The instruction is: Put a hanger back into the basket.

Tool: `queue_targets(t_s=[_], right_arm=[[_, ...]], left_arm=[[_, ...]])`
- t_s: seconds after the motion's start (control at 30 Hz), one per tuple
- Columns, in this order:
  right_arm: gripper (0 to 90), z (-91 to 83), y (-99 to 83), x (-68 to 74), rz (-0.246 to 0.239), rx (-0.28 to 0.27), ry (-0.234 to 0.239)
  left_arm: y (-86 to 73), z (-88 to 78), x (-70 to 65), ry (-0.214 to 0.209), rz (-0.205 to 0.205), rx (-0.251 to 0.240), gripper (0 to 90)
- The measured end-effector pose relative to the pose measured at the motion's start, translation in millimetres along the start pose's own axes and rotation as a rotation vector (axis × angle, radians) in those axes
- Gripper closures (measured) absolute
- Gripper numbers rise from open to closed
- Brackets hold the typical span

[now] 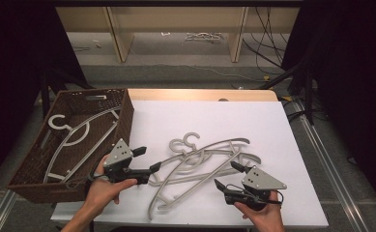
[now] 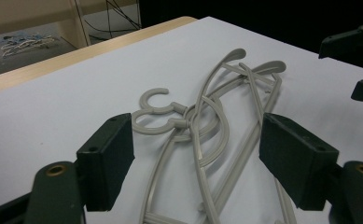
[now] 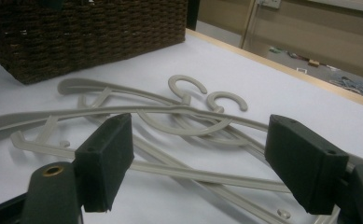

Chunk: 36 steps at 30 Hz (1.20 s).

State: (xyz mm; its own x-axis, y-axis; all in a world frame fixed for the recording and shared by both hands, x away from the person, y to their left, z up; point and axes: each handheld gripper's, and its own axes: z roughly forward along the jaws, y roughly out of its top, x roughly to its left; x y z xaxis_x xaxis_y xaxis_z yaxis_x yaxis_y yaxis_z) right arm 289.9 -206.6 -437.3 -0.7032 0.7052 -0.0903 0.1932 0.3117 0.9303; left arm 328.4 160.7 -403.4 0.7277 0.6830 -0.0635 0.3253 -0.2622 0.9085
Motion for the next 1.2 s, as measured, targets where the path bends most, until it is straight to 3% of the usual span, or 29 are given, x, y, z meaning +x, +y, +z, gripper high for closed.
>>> queue_targets(t_s=[0.27,0.73,0.9,1.07,1.1,1.13,1.17,1.2], right_arm=[[24.9,1.5,1.2,1.4,-0.020,-0.001,0.014],[24.9,3.1,1.5,2.6,-0.024,0.001,0.017],[24.8,2.4,0.4,0.9,-0.015,-0.005,0.011],[24.9,0.7,0.5,2.6,-0.023,-0.008,0.009],[24.8,0.7,0.3,2.6,-0.024,-0.007,0.007],[24.8,0.6,0.3,2.9,-0.020,-0.002,0.008],[24.9,0.2,0.7,2.7,-0.027,0.001,0.010],[24.9,-0.2,1.0,3.0,-0.031,0.007,0.010]], left_arm=[[-6.2,12.4,-13.4,-0.020,0.039,0.037,25.4],[-9.9,31.6,-22.8,-0.041,0.059,0.082,25.5],[-10.5,49.2,-21.7,-0.042,0.047,0.111,25.8],[-11.7,67.9,-22.9,-0.056,0.074,0.145,26.3],[-12.2,72.3,-24.4,-0.060,0.057,0.146,26.3],[-11.6,74.3,-23.8,-0.060,0.084,0.170,26.3],[-13.0,77.7,-25.1,-0.057,0.076,0.160,26.3],[-12.7,80.5,-23.9,-0.061,0.106,0.185,26.4]])
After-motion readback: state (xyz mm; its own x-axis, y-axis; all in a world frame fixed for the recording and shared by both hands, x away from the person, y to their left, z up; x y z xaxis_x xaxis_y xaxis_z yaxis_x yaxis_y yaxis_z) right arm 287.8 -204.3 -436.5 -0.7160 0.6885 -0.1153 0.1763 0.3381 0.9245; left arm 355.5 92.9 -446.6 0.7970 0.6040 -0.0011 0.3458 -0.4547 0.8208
